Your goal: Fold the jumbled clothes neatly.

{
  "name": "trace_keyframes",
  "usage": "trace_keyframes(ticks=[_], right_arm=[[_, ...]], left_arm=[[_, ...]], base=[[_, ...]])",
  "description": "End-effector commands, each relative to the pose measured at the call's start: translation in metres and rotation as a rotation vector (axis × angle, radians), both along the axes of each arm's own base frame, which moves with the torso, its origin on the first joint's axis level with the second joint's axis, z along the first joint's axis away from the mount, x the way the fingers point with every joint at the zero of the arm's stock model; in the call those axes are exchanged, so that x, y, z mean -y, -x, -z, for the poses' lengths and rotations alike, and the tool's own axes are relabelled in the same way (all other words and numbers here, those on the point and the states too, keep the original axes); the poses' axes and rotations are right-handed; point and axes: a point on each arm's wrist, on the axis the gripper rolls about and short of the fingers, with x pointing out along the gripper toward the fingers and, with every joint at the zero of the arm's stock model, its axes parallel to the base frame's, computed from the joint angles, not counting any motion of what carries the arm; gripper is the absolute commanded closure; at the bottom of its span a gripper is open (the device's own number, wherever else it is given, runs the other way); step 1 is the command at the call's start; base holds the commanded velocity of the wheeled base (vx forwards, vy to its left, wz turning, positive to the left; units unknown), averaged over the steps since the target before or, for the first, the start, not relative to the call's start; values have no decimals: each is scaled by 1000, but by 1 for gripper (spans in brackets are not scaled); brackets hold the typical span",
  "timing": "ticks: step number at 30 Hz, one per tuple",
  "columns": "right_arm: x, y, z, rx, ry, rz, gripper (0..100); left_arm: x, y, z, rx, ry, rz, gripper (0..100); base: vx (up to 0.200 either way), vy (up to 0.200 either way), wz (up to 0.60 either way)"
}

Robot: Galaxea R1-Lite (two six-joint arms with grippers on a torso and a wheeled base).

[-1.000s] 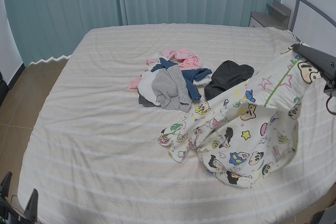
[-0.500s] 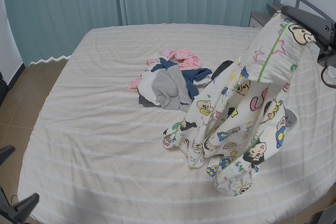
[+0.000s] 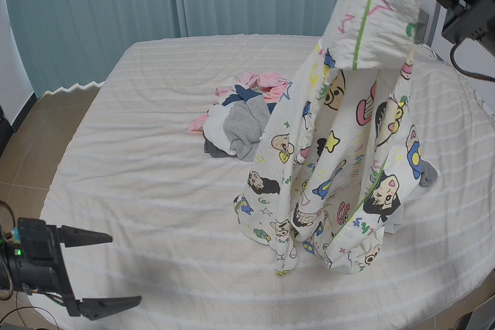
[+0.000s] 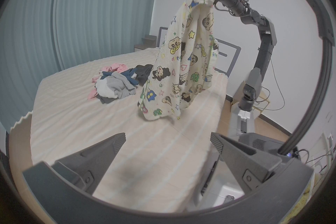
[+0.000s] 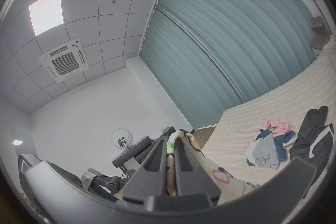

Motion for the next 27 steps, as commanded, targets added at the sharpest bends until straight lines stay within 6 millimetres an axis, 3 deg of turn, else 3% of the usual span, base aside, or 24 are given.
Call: trace_keyframes(ticks=[1, 4, 7, 8, 16, 20, 27], right_arm=[[-31, -10, -9, 8, -10, -63, 100], [-46, -23, -13, 10, -21, -42, 100], [-48, -25, -13, 9, -24, -38, 100], [-55, -33, -18, 11, -43, -9, 100], [-68, -44, -20, 10, -53, -2, 100], [-71, -48, -16, 1, -45, 6, 100], [-68, -45, -19, 1, -55, 15, 100]], left_arm=[[34, -64, 23, -53, -64, 23, 0], [57, -79, 35, -53, -83, 45, 0], [60, -80, 37, -59, -82, 48, 0], [78, -74, 40, -111, -58, 77, 0], [107, -57, 42, -195, 1, 150, 0], [118, -59, 43, -200, 31, 116, 0], [144, -86, 76, -154, -54, -96, 0]], base=[[0, 0, 0], [0, 0, 0], [0, 0, 0], [0, 0, 0], [0, 0, 0], [0, 0, 0], [0, 0, 0]])
